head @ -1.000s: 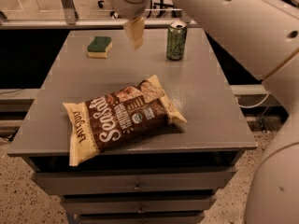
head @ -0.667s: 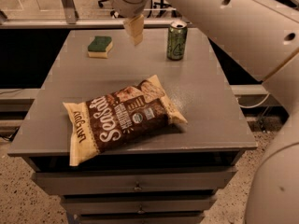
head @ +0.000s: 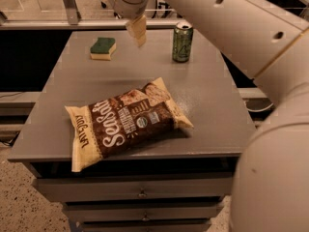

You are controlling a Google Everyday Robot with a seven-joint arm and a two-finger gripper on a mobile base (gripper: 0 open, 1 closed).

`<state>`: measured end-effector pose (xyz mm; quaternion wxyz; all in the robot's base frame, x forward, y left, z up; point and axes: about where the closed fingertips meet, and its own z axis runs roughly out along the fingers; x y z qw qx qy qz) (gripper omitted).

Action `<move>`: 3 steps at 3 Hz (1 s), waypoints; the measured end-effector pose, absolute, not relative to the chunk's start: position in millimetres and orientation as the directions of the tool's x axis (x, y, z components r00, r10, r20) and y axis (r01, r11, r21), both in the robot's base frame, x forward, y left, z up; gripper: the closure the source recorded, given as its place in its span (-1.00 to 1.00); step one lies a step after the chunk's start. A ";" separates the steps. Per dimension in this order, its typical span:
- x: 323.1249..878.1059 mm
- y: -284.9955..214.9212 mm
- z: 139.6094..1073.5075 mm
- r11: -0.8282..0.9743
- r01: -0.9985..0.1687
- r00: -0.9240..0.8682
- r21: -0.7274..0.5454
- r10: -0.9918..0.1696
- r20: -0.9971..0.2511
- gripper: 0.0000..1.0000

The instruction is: Pick sponge

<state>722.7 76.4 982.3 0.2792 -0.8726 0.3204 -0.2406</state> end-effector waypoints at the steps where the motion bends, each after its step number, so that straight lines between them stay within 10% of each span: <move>1: 743.2 97.1 952.2 -0.769 -0.358 0.762 -0.529 -0.568 0.311 -1.00; 3: 781.4 141.6 893.0 -0.944 -0.169 0.835 -0.284 -0.290 0.468 -1.00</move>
Offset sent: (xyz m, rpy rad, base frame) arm 0.0710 0.0696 -0.0926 -0.4829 0.0033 0.3435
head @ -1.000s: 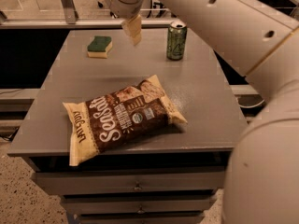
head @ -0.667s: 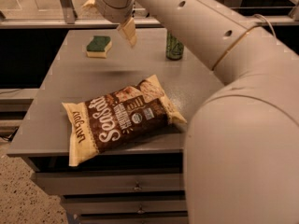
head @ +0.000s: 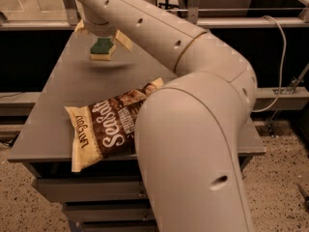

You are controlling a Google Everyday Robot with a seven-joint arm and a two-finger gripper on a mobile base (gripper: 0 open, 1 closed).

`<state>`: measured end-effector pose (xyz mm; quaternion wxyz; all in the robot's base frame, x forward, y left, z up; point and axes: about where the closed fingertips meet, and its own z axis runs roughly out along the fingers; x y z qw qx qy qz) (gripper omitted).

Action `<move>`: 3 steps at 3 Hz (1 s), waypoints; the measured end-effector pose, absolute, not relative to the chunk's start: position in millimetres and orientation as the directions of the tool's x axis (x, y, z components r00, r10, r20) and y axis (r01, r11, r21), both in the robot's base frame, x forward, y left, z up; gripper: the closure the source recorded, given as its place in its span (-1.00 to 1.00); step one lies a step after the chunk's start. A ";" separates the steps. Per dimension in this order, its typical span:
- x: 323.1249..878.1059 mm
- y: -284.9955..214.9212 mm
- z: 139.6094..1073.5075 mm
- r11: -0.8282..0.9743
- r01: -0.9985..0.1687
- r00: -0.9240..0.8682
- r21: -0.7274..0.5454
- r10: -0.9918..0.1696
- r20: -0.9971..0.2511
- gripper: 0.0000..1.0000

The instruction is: Pick sponge

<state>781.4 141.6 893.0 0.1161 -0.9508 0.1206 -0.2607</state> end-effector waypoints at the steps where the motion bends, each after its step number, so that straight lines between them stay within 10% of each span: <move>1: 795.8 149.8 872.9 -0.975 -0.137 0.848 -0.177 -0.208 0.488 -1.00; 3: 813.1 153.9 847.6 -0.987 -0.140 0.869 -0.075 -0.159 0.469 -1.00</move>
Offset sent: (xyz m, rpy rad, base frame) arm 0.0377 0.0106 -0.0408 -0.2430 0.0610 0.0416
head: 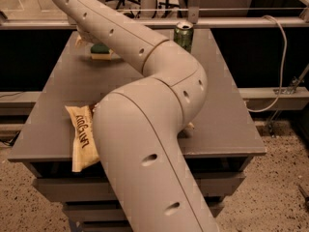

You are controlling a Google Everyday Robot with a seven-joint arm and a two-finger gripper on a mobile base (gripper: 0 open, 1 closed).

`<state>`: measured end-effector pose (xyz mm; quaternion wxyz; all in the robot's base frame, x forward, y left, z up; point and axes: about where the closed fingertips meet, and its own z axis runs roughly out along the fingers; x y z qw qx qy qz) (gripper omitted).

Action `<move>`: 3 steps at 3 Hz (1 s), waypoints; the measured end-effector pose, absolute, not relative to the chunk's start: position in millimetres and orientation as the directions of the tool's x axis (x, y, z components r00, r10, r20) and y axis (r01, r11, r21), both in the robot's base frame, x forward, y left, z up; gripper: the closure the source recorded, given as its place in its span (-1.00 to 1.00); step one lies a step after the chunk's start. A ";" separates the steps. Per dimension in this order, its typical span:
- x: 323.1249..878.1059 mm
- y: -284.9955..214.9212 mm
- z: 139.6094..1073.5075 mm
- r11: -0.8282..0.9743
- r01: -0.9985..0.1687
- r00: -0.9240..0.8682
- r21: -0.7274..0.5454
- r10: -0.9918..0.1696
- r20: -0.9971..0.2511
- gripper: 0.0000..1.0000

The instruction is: Pick sponge

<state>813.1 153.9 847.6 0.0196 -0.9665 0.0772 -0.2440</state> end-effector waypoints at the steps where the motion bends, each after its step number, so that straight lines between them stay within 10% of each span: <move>1: 818.3 162.8 841.7 -0.989 -0.130 0.877 -0.076 -0.151 0.456 -0.67; 3: 817.0 176.1 848.3 -0.985 -0.117 0.885 -0.128 -0.162 0.437 0.26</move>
Offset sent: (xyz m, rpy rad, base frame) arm 0.0102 0.0242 0.0061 0.0444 0.0215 0.0254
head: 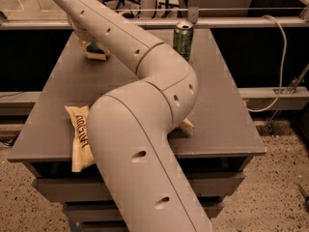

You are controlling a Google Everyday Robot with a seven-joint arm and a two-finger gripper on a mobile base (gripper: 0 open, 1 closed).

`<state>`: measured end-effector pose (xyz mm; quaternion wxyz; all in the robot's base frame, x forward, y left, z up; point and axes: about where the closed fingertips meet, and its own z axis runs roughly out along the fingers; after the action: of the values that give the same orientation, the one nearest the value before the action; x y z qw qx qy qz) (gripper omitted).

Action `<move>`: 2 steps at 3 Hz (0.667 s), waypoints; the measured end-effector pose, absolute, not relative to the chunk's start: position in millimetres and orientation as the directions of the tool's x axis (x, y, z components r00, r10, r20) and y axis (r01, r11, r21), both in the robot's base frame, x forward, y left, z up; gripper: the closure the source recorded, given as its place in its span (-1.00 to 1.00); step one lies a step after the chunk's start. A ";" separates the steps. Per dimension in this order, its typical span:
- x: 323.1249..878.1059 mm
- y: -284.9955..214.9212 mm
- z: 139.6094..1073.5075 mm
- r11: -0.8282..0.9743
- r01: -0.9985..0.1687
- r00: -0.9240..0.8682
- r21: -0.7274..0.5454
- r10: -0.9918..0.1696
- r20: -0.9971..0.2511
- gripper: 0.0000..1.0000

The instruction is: Pick sponge

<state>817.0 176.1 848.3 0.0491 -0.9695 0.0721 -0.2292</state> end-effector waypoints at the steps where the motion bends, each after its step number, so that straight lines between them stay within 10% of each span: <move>1: 806.2 176.6 876.1 -0.950 -0.142 0.898 -0.278 -0.242 0.367 0.86; 2: 785.4 173.4 937.8 -0.802 -0.199 0.912 -0.563 -0.362 0.193 1.00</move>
Offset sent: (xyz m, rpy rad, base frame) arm -0.0352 -0.0083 0.1401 0.6605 0.1732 -0.0528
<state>785.4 173.4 937.8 0.2769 -0.9377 0.1496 -0.1473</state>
